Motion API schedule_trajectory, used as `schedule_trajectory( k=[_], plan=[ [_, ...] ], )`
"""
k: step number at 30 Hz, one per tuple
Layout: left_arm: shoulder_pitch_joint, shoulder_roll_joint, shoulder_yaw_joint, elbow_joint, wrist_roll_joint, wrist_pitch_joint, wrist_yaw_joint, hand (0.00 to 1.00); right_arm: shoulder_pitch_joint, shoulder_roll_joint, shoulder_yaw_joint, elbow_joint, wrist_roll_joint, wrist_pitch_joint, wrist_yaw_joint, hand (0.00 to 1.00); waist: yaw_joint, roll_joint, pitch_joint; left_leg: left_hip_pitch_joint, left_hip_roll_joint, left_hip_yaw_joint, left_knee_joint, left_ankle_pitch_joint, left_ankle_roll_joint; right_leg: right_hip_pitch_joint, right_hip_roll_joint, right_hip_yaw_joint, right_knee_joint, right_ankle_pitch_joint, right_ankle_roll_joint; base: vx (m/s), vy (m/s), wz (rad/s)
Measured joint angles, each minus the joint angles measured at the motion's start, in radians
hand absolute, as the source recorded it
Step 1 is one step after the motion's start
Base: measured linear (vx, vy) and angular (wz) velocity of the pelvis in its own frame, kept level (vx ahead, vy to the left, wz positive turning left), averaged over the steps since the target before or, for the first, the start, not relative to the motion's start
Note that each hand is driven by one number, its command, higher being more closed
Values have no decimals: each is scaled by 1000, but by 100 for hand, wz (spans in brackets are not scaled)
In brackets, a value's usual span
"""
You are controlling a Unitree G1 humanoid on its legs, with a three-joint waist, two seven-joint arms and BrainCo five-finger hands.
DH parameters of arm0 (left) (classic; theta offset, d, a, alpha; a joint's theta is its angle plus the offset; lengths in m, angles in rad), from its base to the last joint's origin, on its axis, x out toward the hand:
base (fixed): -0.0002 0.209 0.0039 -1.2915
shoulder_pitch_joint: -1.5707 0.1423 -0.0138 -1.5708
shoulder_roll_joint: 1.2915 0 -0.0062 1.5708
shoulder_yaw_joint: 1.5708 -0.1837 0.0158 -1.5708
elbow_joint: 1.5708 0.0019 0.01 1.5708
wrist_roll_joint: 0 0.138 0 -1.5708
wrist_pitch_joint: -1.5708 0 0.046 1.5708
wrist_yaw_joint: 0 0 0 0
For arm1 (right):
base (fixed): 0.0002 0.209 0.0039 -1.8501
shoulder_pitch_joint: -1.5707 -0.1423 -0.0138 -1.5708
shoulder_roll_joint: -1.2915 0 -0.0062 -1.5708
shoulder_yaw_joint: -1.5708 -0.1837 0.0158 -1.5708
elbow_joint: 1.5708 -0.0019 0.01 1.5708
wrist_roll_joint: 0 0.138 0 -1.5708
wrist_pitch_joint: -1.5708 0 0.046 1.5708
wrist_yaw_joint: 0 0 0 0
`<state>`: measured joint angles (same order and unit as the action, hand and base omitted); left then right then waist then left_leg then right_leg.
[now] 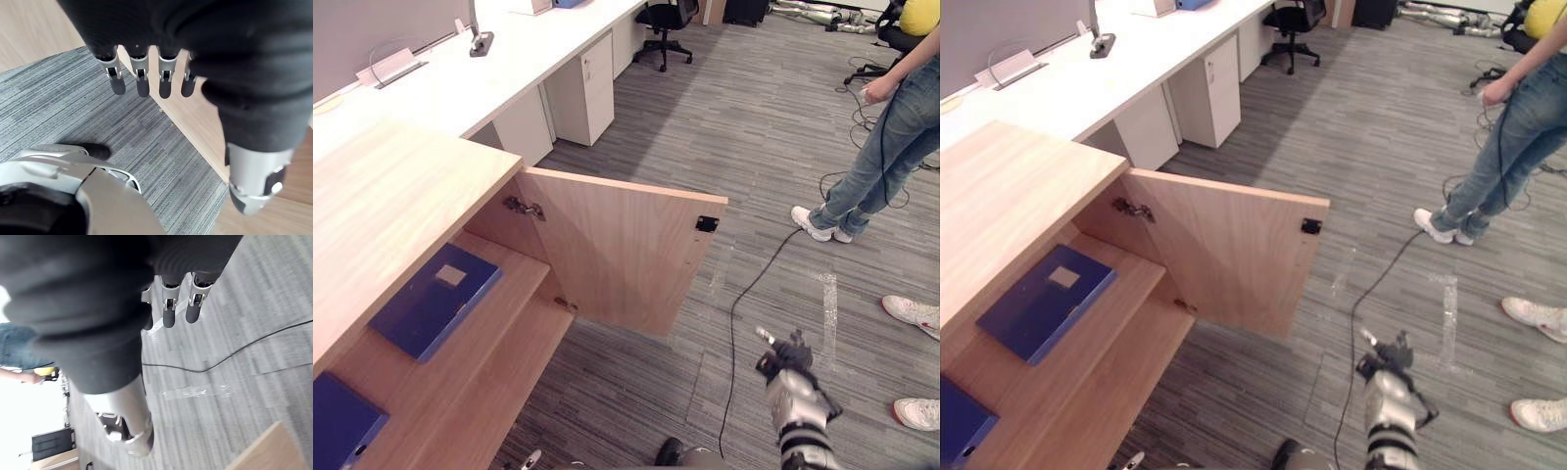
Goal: Walk over to the cabinet, pick up the folder, carry it to the office cabinet, place the folder inside the office cabinet, then close the office cabinet door
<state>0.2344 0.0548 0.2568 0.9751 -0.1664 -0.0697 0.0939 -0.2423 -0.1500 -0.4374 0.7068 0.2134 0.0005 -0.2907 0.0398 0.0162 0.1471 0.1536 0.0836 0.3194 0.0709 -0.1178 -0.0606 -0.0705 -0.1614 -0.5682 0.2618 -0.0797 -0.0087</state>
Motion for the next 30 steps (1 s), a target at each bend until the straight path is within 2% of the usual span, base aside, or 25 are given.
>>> schedule_trajectory(
  k=[7,9,12,13,15,18,22,29,30],
  plan=[
    [17,1,-19,-38,-6,-7,0,0,-316,-156,45,139,1,-26,-28,0,10,2,30,-33,-35,-62,-32,48,7,-10,-30,-31,-40,44,9,-52,77,16],
    [25,0,-19,-39,-16,-10,1,0,-428,-193,73,218,3,-27,-27,0,30,2,49,-39,-39,-76,-34,54,9,-9,-33,-39,-47,53,7,-75,42,16],
    [35,-3,-18,-38,-42,-10,5,0,-530,-220,143,255,5,-31,-17,0,42,2,61,-57,-42,-113,-36,67,11,-4,-36,-68,-67,70,3,-93,24,27],
    [39,-4,-16,-38,-45,-12,6,0,-548,-222,143,266,12,-36,-32,0,46,2,63,-62,-42,-115,-36,70,11,-2,-35,-73,-74,75,2,-101,21,20],
    [60,-10,-14,-39,-50,-15,7,0,-580,-265,163,293,41,-37,-13,0,49,2,71,-65,-44,-131,-47,77,10,4,-31,-85,-94,93,1,-101,25,14],
    [67,-13,-11,-32,-67,-14,7,0,-611,-273,175,322,42,-38,-9,0,53,2,82,-68,-46,-137,-58,89,12,6,-23,-85,-122,118,-5,-126,26,0],
    [67,-13,-12,-32,-70,-14,7,0,-617,-281,252,331,41,-37,7,0,55,0,84,-70,-40,-142,-59,92,12,17,-7,-87,-153,123,-3,-90,-7,-3],
    [66,-8,-21,-32,-70,-15,4,0,-629,-326,450,331,33,-36,93,0,52,-2,84,-84,-12,-154,-48,92,3,21,29,-98,-178,125,-7,-33,-34,-1],
    [65,-6,-24,-33,-69,-16,0,0,-629,-341,532,331,11,-32,129,0,49,-3,84,-84,-6,-154,-48,94,0,21,36,-99,-179,127,-11,0,0,0]
  ],
)
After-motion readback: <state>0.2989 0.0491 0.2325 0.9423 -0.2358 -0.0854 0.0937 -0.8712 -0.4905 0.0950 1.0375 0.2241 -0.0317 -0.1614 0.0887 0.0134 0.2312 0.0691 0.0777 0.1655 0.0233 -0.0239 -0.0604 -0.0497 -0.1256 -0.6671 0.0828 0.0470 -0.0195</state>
